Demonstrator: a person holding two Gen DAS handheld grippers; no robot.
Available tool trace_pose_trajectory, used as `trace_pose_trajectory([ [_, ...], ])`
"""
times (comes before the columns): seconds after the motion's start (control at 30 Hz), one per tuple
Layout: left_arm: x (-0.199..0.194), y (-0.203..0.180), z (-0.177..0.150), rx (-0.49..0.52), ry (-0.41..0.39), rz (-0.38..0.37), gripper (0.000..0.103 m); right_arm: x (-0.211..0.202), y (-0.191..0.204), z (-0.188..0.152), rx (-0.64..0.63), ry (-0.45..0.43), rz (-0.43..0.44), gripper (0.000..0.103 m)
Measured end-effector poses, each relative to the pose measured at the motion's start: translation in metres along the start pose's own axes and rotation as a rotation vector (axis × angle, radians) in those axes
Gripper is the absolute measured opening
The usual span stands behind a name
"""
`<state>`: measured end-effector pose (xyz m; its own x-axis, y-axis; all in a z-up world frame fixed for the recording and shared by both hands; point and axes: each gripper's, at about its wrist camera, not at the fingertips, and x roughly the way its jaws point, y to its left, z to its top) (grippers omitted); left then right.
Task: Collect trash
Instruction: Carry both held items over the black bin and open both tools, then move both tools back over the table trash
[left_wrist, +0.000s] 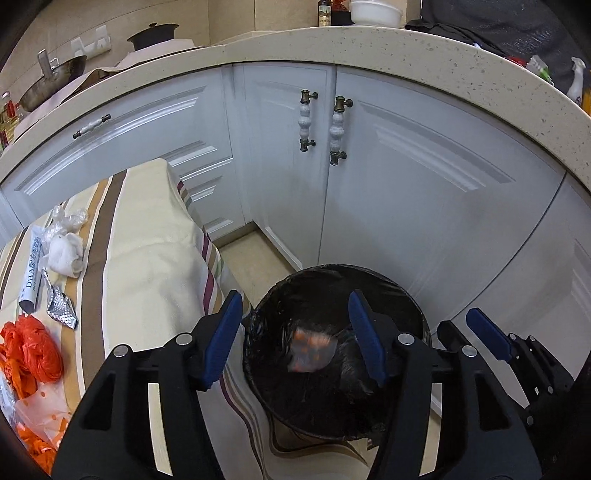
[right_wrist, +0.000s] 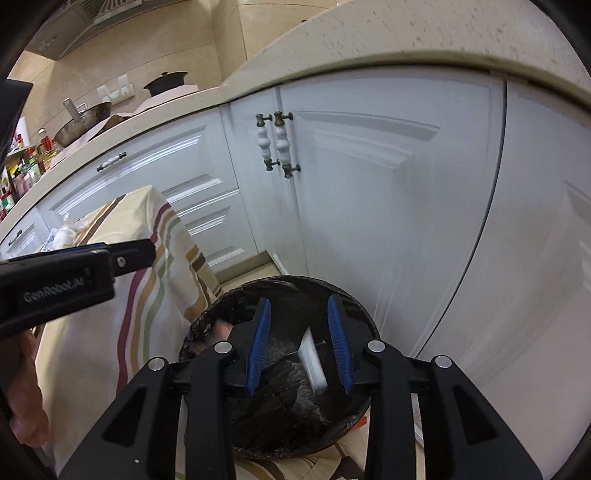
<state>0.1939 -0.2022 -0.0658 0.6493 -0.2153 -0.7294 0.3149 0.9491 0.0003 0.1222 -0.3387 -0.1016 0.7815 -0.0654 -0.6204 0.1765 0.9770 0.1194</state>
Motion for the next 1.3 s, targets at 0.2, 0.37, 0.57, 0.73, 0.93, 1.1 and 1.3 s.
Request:
trace_pose_trajectory([
  [0.2,-0.015,0.010,-0.001,-0.013,-0.033,-0.003,0.060,-0.007,0.004,0.004,0.008,-0.009,0.003,0.042],
  [0.37,-0.054,0.023,-0.011,-0.012,-0.120,0.018,0.065,-0.027,0.019,0.008,-0.004,-0.040,0.018,0.045],
  [0.57,-0.100,0.061,-0.033,-0.044,-0.185,0.073,0.066,-0.056,0.056,0.008,-0.051,-0.075,0.078,0.047],
  [0.73,-0.133,0.107,-0.061,-0.098,-0.197,0.142,0.066,-0.072,0.097,0.003,-0.107,-0.077,0.157,0.049],
  [0.93,-0.165,0.159,-0.099,-0.158,-0.204,0.272,0.066,-0.084,0.154,-0.009,-0.199,-0.071,0.258,0.050],
  [1.1,-0.183,0.195,-0.130,-0.216,-0.196,0.360,0.066,-0.091,0.196,-0.026,-0.274,-0.050,0.330,0.050],
  [1.3,-0.193,0.225,-0.153,-0.277,-0.181,0.405,0.066,-0.089,0.230,-0.044,-0.346,-0.013,0.371,0.050],
])
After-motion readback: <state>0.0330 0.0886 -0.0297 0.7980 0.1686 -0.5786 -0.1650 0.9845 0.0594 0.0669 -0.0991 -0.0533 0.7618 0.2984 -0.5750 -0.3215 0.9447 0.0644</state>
